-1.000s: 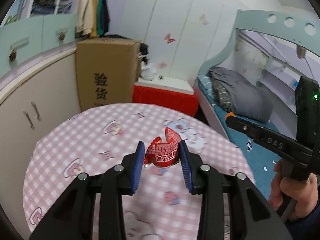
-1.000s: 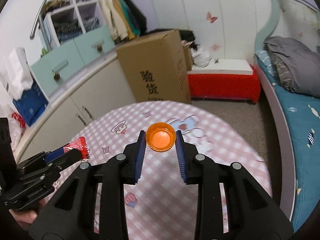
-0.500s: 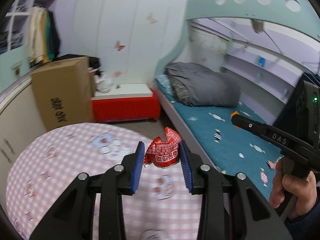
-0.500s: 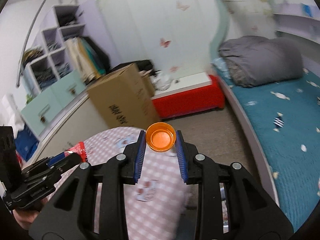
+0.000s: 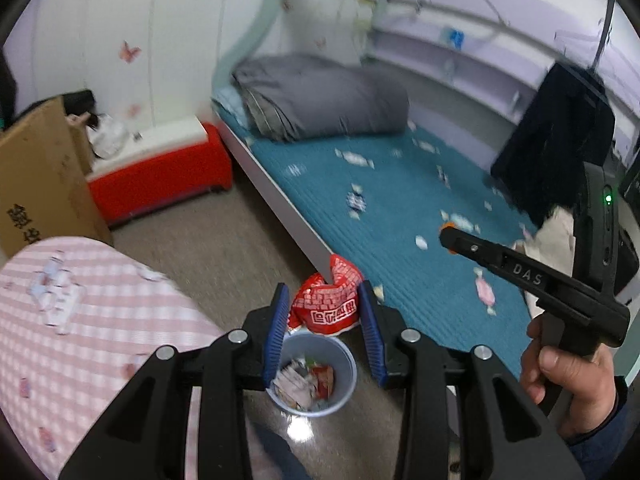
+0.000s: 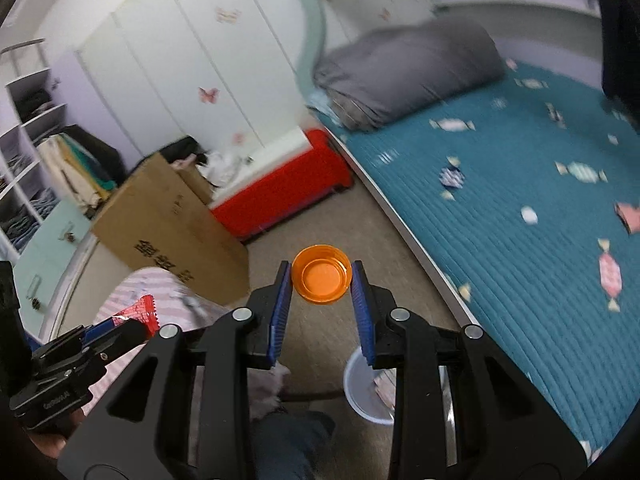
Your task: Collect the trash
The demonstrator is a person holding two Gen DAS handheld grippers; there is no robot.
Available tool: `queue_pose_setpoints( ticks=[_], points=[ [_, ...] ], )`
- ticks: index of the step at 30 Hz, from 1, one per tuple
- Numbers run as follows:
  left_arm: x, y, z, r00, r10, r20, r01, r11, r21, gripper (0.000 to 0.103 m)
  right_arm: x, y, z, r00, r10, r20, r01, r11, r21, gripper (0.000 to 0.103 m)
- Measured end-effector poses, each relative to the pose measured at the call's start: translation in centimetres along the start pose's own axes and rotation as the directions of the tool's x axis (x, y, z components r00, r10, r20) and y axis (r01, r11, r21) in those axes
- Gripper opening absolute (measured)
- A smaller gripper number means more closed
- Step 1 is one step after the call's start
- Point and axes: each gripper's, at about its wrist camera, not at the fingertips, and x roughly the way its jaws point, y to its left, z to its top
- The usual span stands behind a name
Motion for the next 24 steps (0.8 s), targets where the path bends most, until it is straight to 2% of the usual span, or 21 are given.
queue_pose_setpoints(
  ticks=[4, 9, 16, 17, 18, 19, 20, 21, 24],
  points=[
    [4.9, -1.1, -0.6, 0.993, -0.005, -0.118, 0.007, 1.0, 0.021, 0.035, 3.5, -2.8, -1.3, 0.997, -0.013, -0.082, 0.017, 0.999, 0.047, 0.029],
    [10.7, -1.0, -1.9, 0.966, 0.016, -0.257, -0.01, 1.0, 0.027, 0.035, 7.9, -5.1, -3.0, 0.983, -0.01, -0.182, 0.027, 0.995, 0.094, 0.029],
    [15.9, -0.5, -2.7, 0.93, 0.031, -0.367, -0.025, 0.999, 0.022, 0.039, 12.9, -7.2, -4.7, 0.957, 0.008, -0.288, 0.037, 0.988, 0.15, 0.03],
    [16.5, -0.3, -2.6, 0.923, 0.026, -0.383, -0.022, 1.0, 0.014, 0.043, 13.5, -7.4, -5.0, 0.953, 0.014, -0.302, 0.037, 0.986, 0.162, 0.03],
    [17.1, 0.0, -2.7, 0.915, 0.024, -0.403, -0.024, 1.0, 0.006, 0.055, 14.1, -7.6, -5.2, 0.948, 0.02, -0.317, 0.038, 0.984, 0.176, 0.031],
    [17.5, -0.1, -2.6, 0.911, 0.036, -0.411, -0.037, 0.999, 0.006, 0.065, 14.8, -8.1, -5.5, 0.941, 0.03, -0.338, 0.04, 0.979, 0.199, 0.045],
    [17.7, 0.1, -2.6, 0.906, 0.054, -0.419, -0.057, 0.998, 0.005, 0.083, 15.3, -8.5, -5.7, 0.936, 0.033, -0.349, 0.046, 0.975, 0.217, 0.07],
    [17.8, 0.4, -2.5, 0.905, 0.069, -0.42, -0.076, 0.997, -0.001, 0.085, 15.6, -9.1, -6.0, 0.935, 0.033, -0.353, 0.06, 0.967, 0.249, 0.074],
    [17.5, 1.1, -2.2, 0.906, 0.075, -0.418, -0.096, 0.995, -0.03, 0.086, 15.4, -9.6, -6.4, 0.934, 0.036, -0.355, 0.071, 0.957, 0.282, 0.075]
  ],
)
